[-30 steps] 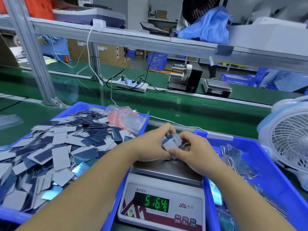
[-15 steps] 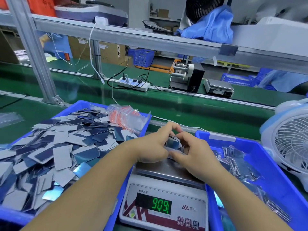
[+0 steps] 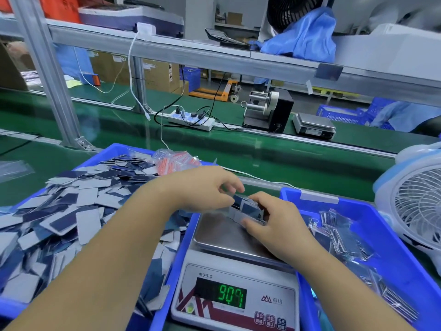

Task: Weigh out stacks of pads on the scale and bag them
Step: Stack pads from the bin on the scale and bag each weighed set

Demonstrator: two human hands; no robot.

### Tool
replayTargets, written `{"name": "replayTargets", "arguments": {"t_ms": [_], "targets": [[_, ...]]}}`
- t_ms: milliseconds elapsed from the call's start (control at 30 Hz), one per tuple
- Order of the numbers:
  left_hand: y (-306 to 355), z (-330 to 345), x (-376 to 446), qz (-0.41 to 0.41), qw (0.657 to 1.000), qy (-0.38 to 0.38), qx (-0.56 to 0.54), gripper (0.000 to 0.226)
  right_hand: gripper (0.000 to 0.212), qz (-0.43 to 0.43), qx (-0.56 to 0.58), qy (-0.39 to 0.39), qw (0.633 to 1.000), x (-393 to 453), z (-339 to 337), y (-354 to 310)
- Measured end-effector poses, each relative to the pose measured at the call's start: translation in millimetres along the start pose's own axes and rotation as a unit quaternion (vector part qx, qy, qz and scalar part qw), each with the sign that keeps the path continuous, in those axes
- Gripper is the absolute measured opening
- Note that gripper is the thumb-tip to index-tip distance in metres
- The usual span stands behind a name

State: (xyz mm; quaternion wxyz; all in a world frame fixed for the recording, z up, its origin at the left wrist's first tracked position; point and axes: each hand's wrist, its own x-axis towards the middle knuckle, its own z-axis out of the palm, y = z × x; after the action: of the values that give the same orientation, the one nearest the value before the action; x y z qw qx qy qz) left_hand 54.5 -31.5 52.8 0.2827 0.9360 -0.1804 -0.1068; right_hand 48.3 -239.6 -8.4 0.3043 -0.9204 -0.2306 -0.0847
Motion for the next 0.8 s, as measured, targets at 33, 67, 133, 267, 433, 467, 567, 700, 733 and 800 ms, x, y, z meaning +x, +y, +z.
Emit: {"name": "replayTargets", "arguments": {"t_ms": [33, 67, 133, 267, 433, 467, 567, 700, 733, 800], "targets": [[-2.3, -4.3, -1.8, -0.002, 1.0, -0.004, 0.006, 0.032, 0.024, -0.004, -0.003, 0.0, 1.0, -0.5, 0.3, -1.1], [-5.4, -8.3, -3.4, -0.003, 1.0, 0.004, -0.005, 0.029, 0.022, -0.007, -0.007, 0.0, 1.0, -0.5, 0.3, -2.0], [-12.5, -13.5, -5.5, 0.006, 0.995, 0.044, -0.085, 0.026, 0.019, -0.008, -0.011, 0.0, 1.0, 0.2, -0.1, -1.9], [-23.0, -2.4, -2.2, 0.004, 0.969, 0.084, -0.231, 0.023, 0.009, -0.002, -0.012, -0.012, 1.0, 0.5, 1.3, -0.6], [-31.6, 16.4, 3.7, 0.012, 0.983, 0.043, -0.178, 0.016, 0.031, -0.006, -0.042, -0.026, 0.999, 1.8, 5.4, -1.4], [-32.5, 16.4, 2.9, 0.016, 0.985, 0.034, -0.17, 0.017, 0.032, -0.007, -0.045, -0.03, 0.999, 2.3, 6.3, -1.7], [-31.7, 16.4, 2.1, 0.05, 0.978, 0.045, -0.197, 0.02, 0.033, -0.018, -0.047, -0.039, 0.998, 3.9, 9.6, -4.8], [-20.9, 27.0, 7.2, 0.12, 0.967, 0.101, -0.199, 0.02, 0.035, -0.017, -0.071, -0.038, 0.997, 5.8, 15.2, -7.7], [-18.5, 29.4, 8.8, 0.131, 0.967, 0.114, -0.188, 0.019, 0.035, -0.014, -0.073, -0.036, 0.997, 6.1, 15.9, -7.7], [-17.2, 30.6, 11.0, 0.135, 0.966, 0.133, -0.176, 0.015, 0.024, -0.016, -0.067, -0.034, 0.997, 6.3, 14.9, -8.8]]}}
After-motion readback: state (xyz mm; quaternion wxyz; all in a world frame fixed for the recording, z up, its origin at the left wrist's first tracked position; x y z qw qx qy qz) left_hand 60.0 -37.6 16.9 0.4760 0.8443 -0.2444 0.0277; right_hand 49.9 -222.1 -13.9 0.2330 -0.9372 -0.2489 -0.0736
